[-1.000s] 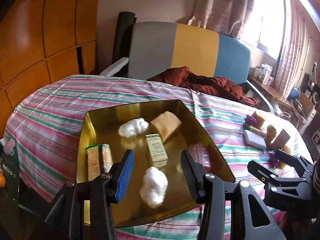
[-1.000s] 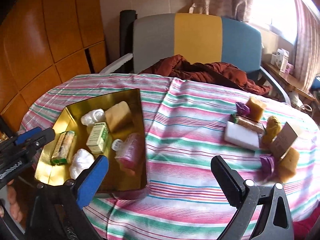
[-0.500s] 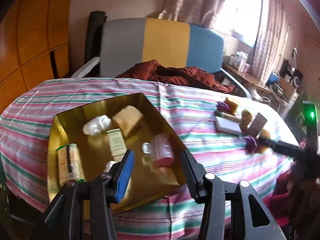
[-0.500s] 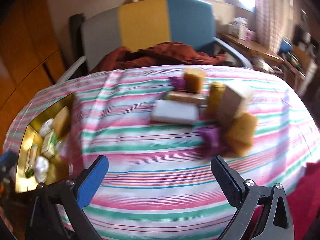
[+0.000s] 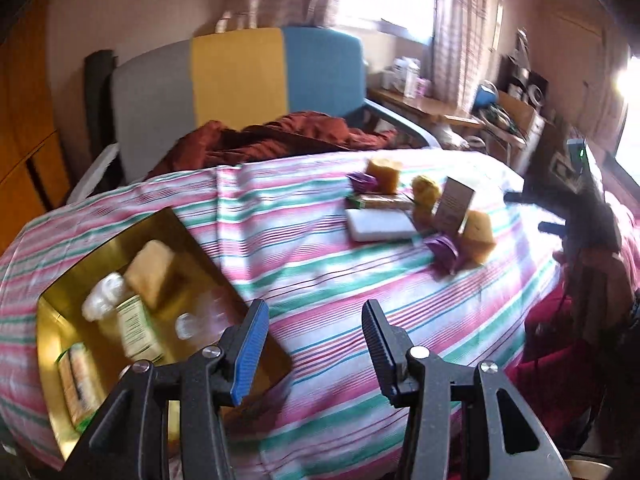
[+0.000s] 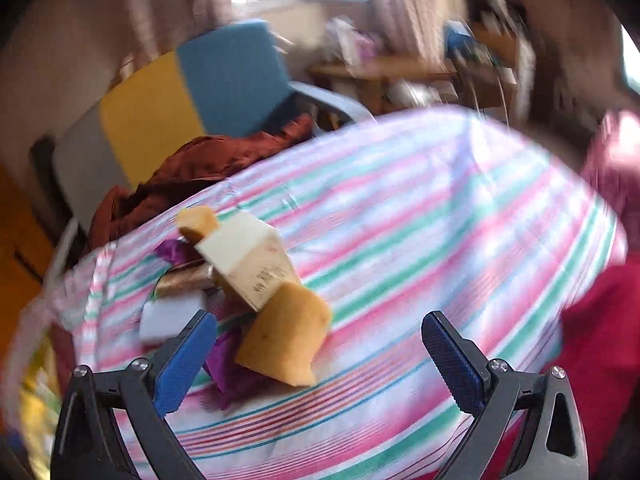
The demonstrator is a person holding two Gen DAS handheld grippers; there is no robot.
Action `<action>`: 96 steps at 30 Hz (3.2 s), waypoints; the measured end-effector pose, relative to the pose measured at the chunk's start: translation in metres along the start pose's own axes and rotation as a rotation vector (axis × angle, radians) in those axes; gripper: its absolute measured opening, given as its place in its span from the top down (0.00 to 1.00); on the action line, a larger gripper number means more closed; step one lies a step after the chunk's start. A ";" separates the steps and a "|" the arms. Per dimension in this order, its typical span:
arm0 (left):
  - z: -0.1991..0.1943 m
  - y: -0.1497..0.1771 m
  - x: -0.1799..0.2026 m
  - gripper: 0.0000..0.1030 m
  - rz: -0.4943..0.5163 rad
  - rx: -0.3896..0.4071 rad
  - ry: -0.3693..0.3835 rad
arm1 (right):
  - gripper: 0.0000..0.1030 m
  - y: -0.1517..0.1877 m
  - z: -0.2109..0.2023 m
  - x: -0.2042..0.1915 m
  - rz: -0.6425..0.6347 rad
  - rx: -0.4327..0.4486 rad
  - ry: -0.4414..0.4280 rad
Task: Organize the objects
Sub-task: 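Move both grippers from the tray back to the cluster of loose items, then grasp the purple packet with the left gripper while the right gripper grasps a yellow sponge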
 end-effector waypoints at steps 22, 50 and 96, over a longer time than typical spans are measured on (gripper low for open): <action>0.168 -0.054 0.117 0.53 -0.061 -0.237 0.285 | 0.00 0.000 0.008 0.011 0.073 -0.051 -0.088; 0.198 -0.042 0.124 0.55 0.046 -0.222 0.258 | 0.00 0.001 0.021 0.020 0.127 -0.111 -0.084; 0.119 0.013 0.060 0.78 -0.044 -0.144 0.276 | 0.56 0.037 0.023 -0.042 -0.165 -0.247 -0.132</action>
Point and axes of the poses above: each gripper's, at about its wrist camera, not at the fingertips, and z roughly the way its jaws point, x to its right, y to its underside, the point moved 2 cm from there along z, roughly the way its jaws point, and after that the axes turned 3 degrees about y, right-handed, at the moved point
